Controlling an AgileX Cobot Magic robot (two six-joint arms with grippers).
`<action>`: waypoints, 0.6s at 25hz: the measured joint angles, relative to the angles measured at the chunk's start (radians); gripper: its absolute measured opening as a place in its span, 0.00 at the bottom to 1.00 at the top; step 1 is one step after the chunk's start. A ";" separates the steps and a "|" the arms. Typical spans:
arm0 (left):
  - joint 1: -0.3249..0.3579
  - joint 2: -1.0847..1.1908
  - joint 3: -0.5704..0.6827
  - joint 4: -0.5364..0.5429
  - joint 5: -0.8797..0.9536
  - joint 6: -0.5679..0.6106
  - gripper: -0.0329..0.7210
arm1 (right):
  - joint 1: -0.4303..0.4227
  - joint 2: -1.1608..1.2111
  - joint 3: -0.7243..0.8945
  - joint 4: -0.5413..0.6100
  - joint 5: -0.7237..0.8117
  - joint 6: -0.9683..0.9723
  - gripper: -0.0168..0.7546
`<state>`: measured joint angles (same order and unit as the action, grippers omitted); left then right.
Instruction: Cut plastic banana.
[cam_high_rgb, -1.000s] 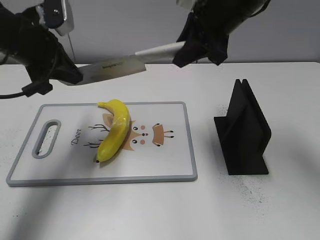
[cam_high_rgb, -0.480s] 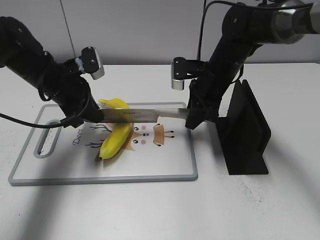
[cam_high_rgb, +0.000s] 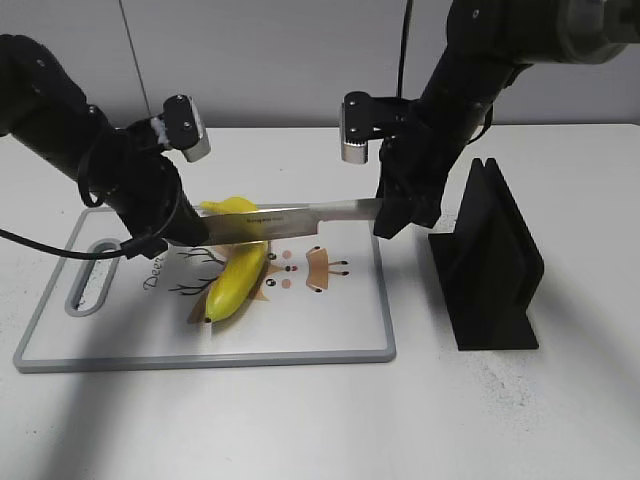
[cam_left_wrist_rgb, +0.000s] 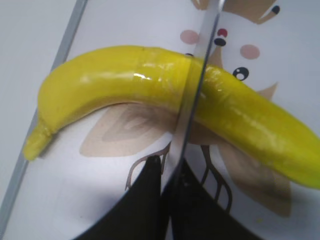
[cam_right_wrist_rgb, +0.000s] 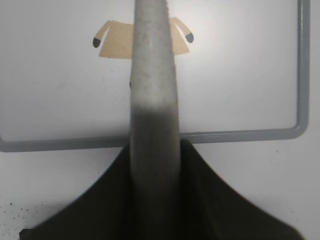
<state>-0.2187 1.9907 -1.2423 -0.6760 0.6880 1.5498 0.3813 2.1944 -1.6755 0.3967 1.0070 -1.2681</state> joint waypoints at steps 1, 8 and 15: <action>-0.003 -0.007 0.004 0.002 -0.002 -0.003 0.07 | 0.000 -0.015 0.001 -0.002 0.000 0.000 0.25; -0.008 -0.131 0.006 0.030 0.006 -0.016 0.06 | 0.002 -0.155 0.003 -0.007 0.003 0.001 0.25; -0.008 -0.257 0.003 0.047 0.095 -0.025 0.04 | 0.009 -0.280 0.005 -0.002 0.036 -0.002 0.25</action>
<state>-0.2266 1.7335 -1.2389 -0.6288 0.7835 1.5249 0.3905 1.9142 -1.6703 0.3943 1.0430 -1.2702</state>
